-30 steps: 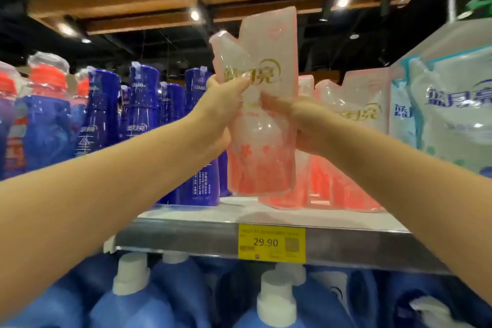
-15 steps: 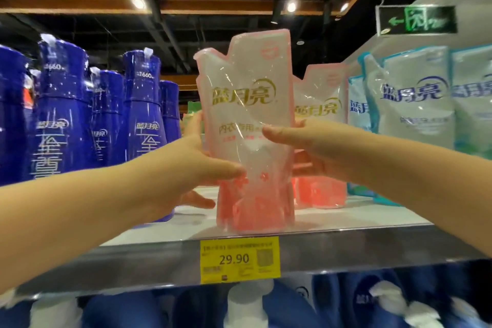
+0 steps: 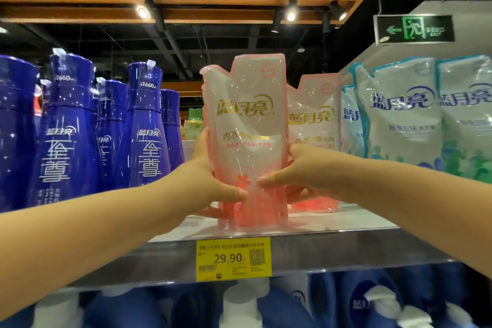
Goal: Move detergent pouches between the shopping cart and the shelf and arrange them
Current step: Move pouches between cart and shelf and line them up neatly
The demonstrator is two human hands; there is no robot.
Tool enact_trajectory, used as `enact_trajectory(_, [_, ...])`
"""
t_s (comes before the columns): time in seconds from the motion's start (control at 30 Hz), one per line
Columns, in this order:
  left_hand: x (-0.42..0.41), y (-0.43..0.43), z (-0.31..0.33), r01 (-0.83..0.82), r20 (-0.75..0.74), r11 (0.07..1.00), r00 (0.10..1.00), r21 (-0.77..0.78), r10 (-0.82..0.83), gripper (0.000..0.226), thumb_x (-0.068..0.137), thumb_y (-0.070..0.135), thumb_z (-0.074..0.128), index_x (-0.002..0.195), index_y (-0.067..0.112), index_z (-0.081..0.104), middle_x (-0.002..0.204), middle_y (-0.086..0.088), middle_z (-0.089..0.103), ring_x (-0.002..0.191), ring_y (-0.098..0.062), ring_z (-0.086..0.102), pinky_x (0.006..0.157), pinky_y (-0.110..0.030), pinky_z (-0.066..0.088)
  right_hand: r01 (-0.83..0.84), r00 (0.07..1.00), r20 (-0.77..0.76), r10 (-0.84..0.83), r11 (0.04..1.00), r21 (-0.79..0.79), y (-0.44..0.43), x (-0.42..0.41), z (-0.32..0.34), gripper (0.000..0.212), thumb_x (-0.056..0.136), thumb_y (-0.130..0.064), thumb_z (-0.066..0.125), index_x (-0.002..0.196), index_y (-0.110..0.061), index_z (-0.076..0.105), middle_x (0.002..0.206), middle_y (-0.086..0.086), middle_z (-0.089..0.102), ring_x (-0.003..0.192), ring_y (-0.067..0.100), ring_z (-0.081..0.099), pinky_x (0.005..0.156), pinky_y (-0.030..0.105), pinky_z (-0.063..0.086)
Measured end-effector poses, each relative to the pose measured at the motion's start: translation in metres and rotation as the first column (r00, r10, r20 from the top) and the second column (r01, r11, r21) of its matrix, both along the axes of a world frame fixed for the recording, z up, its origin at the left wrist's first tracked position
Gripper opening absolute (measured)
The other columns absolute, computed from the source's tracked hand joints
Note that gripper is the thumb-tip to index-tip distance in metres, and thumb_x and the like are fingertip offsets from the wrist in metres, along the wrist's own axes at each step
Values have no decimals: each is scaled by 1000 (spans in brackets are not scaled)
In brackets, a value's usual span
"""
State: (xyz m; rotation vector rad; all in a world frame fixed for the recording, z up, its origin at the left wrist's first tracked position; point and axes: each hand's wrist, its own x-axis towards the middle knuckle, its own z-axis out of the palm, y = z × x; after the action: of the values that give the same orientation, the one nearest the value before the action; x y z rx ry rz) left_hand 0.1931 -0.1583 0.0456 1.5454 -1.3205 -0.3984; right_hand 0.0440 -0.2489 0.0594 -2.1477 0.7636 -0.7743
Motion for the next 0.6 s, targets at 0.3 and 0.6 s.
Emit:
enact_trajectory(0.3, [3, -2, 1, -58, 27, 998, 998, 8, 58, 122, 71, 1, 76, 140, 53, -11, 96, 4, 54, 76, -17, 64, 61, -38, 59, 18, 1000, -4, -19, 1000, -24, -8, 5, -5, 42, 70, -32, 79, 101, -16, 56, 100, 7, 70, 95, 24, 68, 91, 41, 53])
enact_trajectory(0.6, [-11, 18, 14, -292, 239, 943, 915, -163, 324, 129, 61, 26, 84, 145, 40, -12, 152, -9, 26, 132, -33, 38, 106, -54, 35, 59, 997, -47, -63, 995, -85, 6, -16, -1, 69, 78, -37, 72, 132, -9, 41, 126, 10, 56, 110, 22, 58, 95, 34, 51])
